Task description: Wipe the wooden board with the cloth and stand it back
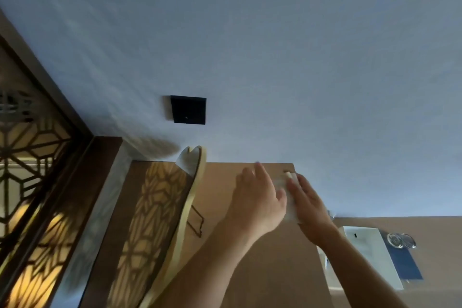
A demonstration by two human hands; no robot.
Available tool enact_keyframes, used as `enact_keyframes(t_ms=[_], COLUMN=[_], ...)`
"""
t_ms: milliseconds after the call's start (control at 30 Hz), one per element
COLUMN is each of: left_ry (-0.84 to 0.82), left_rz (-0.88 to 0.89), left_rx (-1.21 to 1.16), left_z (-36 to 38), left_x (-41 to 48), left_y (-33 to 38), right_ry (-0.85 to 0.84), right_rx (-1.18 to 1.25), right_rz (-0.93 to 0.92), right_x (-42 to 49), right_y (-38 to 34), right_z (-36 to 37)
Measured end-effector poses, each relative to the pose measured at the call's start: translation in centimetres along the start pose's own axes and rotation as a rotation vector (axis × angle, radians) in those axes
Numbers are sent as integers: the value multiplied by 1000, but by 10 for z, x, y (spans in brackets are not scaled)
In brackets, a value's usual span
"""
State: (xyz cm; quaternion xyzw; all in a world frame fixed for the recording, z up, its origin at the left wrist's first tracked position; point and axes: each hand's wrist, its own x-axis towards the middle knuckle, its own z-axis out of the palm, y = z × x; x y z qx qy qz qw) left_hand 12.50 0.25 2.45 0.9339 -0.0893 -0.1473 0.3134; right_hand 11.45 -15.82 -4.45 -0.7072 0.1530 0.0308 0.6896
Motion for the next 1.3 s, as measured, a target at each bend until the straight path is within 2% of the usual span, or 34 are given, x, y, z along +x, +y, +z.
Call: enact_keyframes(t_ms=[67,100,200,267,333,433,500,733,867,1033,1133,1233,1300], left_ry=[-197,-210,-153,-101,-55,6,36,85,102,120,128,139,205], left_rz=[-137,-180,-277,-341,-392,-449,-460,-428,-391,-412,-446,-456,-400], left_rx=[-167,-329,-762,-850,-860,-822,-805,-537,-349,-251,-186,-133,-172], left_z=[14,22,52,74,95,124,141,173,175,187,192,181,174], left_x=[30,45,86,113,139,168,183,204,208,211,209,197,174], left_y=[13,17,21,20,16,9,5,-11,-15,-19,-20,-17,-16], right_ry=[-39,-52,-94,-90,-40,49,82,148,242,232,230,242,289], right_rx=[132,185,255,187,-23,-398,-542,-781,-806,-573,-522,-552,-620], right_rz=[-9,-5,41,96,120,79,59,-3,142,404,506,510,391], right_x=[15,24,58,83,113,160,182,203,202,206,206,201,188], right_y=[-10,-12,-9,0,15,45,63,96,100,108,110,100,93], right_z=[-23,-32,-52,-61,-68,-73,-73,-68,-65,-72,-75,-73,-72])
